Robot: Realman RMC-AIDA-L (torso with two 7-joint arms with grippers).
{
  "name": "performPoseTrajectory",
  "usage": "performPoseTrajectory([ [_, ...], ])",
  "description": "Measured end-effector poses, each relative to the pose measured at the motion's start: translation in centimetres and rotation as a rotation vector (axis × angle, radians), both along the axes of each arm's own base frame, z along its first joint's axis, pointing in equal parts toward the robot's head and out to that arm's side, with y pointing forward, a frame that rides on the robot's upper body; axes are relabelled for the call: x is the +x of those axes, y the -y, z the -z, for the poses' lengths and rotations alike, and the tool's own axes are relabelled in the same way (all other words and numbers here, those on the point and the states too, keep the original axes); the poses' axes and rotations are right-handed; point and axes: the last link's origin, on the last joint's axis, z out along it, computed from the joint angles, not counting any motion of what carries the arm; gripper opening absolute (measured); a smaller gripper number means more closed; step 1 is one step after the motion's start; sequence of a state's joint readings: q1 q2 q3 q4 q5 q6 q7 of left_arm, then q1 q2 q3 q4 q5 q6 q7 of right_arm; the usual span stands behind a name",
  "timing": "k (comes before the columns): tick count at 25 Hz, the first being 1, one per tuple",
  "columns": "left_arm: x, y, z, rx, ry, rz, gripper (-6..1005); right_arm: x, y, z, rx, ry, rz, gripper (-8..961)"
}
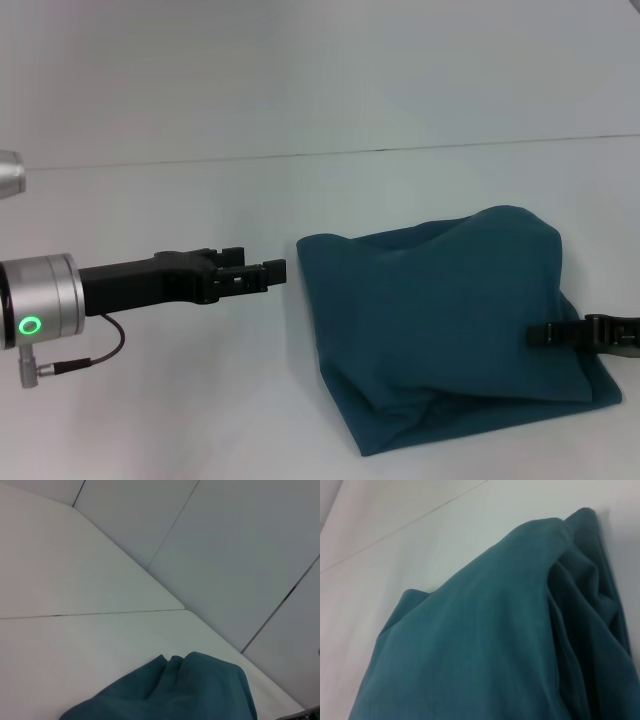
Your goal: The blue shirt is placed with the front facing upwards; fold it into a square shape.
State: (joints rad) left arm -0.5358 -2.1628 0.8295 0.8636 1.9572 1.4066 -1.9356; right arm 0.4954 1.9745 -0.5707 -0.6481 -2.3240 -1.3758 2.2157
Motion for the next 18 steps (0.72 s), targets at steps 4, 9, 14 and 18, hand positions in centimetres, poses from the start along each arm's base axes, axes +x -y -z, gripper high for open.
performPoseTrajectory([
  [4, -0.01, -0.01, -0.02, 0.001, 0.001, -0.001, 887, -0.28, 0.06, 0.05, -0.007, -0.011, -0.016, 620],
  [9, -0.02, -0.02, -0.03, 0.002, 0.001, -0.001, 887, -0.31, 0.11, -0.08, -0.010, -0.017, -0.018, 445],
  [14, 0.00, -0.09, -0.08, 0.008, 0.004, -0.003, 887, -0.25, 0.21, -0.22, -0.006, -0.023, -0.015, 256],
  [18, -0.05, -0.14, -0.07, 0.011, 0.003, -0.006, 887, -0.45, 0.38, -0.83, 0.007, -0.053, -0.032, 124],
])
